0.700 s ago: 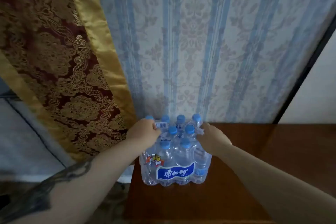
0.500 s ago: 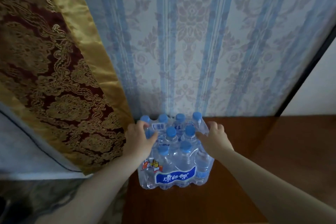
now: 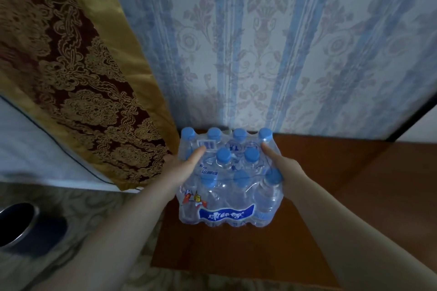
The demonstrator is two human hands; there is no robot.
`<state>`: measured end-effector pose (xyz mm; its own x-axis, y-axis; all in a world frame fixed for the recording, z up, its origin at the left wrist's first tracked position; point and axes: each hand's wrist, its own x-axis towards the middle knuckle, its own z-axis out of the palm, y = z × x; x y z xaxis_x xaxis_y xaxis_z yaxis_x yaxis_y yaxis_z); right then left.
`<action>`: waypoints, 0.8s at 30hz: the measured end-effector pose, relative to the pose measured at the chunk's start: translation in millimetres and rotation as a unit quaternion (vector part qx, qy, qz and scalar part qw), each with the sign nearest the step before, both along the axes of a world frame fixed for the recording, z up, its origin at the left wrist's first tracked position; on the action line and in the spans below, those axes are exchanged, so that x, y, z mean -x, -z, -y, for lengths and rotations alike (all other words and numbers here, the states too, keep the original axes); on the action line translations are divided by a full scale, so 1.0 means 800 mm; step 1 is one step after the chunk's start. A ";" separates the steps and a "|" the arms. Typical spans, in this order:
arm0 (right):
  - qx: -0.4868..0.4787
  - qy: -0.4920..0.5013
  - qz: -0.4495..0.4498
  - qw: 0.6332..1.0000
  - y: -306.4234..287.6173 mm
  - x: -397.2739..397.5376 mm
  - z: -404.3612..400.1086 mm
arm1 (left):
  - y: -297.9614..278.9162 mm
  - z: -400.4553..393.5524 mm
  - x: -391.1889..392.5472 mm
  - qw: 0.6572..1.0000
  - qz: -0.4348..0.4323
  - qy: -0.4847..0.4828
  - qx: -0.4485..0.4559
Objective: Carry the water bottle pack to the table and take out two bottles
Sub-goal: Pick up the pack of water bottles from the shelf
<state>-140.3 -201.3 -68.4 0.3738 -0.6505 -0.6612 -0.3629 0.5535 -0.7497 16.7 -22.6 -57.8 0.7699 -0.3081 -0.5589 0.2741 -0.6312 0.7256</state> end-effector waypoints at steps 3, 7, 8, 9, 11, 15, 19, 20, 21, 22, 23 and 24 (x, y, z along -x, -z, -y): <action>0.020 0.012 -0.004 1.000 0.008 0.003 -0.001 | -0.006 -0.010 0.005 0.997 -0.045 0.020 0.057; 0.044 0.012 -0.004 0.999 0.008 0.010 -0.008 | -0.004 -0.016 0.012 0.997 -0.029 0.024 0.066; 0.049 0.013 0.000 0.999 0.005 0.013 -0.013 | -0.002 -0.019 0.012 0.997 -0.022 0.025 0.066; 0.052 0.016 0.001 0.999 0.003 0.017 -0.019 | 0.000 -0.023 0.013 0.997 -0.022 0.025 0.068; 0.049 0.025 0.001 0.999 0.000 0.027 -0.032 | 0.006 -0.030 0.012 0.996 -0.031 0.021 0.075; 0.044 0.069 0.000 0.997 -0.006 0.051 -0.067 | 0.018 -0.030 0.009 0.994 -0.056 0.043 0.087; 0.049 0.174 -0.014 0.983 -0.010 0.077 -0.120 | 0.031 -0.033 0.008 0.989 -0.039 0.116 0.082; 0.049 0.199 -0.019 0.979 -0.008 0.085 -0.134 | 0.033 -0.035 0.009 0.987 -0.032 0.133 0.088; 0.049 0.223 -0.022 0.973 -0.008 0.093 -0.150 | 0.035 -0.034 0.010 0.984 -0.018 0.152 0.096; 0.048 0.247 -0.025 0.968 -0.007 0.101 -0.166 | 0.035 -0.034 0.013 0.980 -0.002 0.170 0.100; 0.047 0.271 -0.029 0.961 -0.005 0.110 -0.181 | 0.035 -0.030 0.018 0.976 0.009 0.194 0.101; 0.048 0.295 -0.033 0.954 -0.004 0.120 -0.196 | 0.034 -0.033 0.026 0.971 0.012 0.214 0.103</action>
